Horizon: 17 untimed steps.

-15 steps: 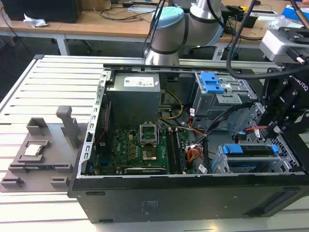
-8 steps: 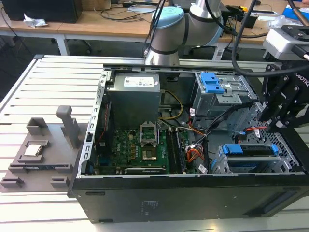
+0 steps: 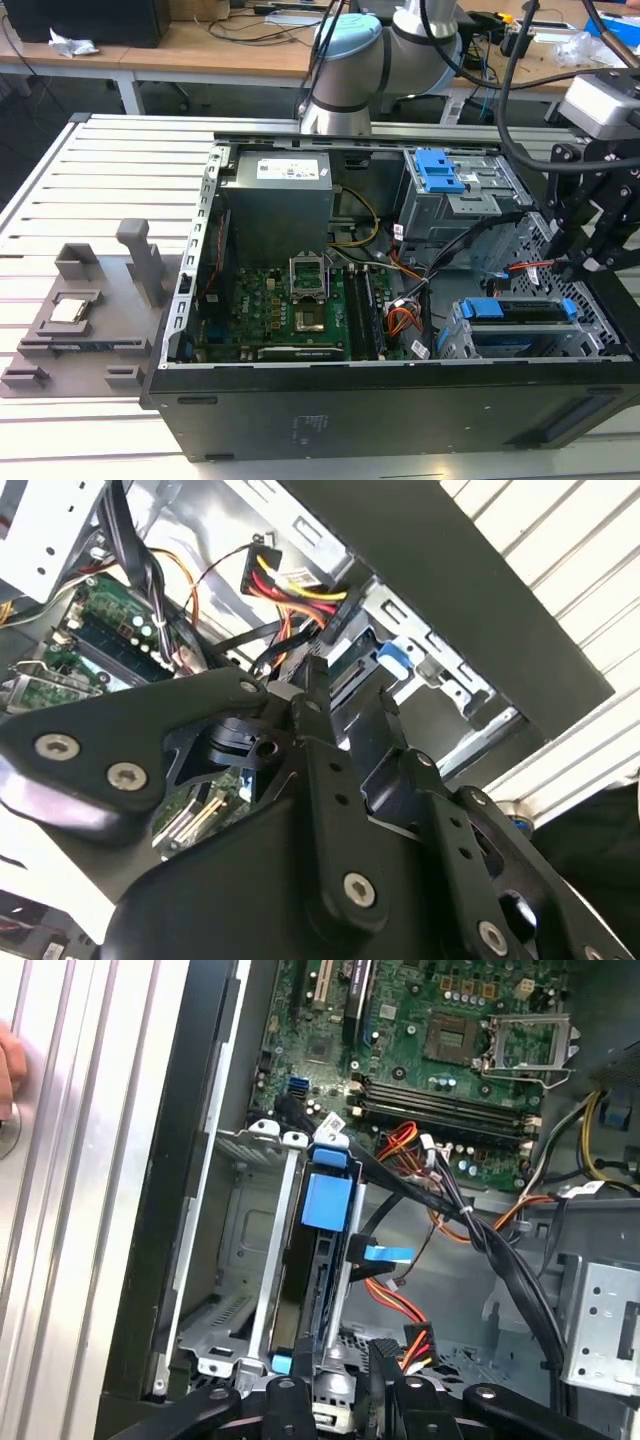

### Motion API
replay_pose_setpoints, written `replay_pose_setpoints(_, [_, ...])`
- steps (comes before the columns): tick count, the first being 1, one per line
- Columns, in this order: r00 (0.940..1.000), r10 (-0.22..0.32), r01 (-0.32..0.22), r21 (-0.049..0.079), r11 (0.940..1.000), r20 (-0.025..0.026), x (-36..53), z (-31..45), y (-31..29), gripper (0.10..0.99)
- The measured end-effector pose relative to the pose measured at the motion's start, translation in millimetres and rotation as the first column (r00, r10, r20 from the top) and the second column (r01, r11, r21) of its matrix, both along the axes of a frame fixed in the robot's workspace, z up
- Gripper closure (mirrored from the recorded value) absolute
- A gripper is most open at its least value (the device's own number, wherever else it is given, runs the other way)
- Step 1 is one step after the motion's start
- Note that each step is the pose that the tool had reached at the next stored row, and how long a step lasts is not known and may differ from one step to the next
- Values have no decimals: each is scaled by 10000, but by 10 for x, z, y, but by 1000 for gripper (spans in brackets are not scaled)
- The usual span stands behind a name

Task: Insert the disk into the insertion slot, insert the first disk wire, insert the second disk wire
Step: 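Insert the first disk wire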

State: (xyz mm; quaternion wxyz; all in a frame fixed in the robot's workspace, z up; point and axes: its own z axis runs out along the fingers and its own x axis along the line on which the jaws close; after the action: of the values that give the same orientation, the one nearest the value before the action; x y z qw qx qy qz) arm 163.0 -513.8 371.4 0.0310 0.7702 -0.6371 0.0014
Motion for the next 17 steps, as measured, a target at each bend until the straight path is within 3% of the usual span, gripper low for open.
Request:
replay_pose_setpoints(8, [9994,356,-356,-84,9993,-1,71,-76,146,725])
replay_pose_setpoints(14, [9987,503,-503,-123,9987,-3,159,-121,206,725])
replay_pose_setpoints(16, [9984,574,-574,-246,9980,-9,174,-161,219,725])
replay_pose_setpoints(17, [9982,605,-606,-382,9974,-18,177,-176,220,725])
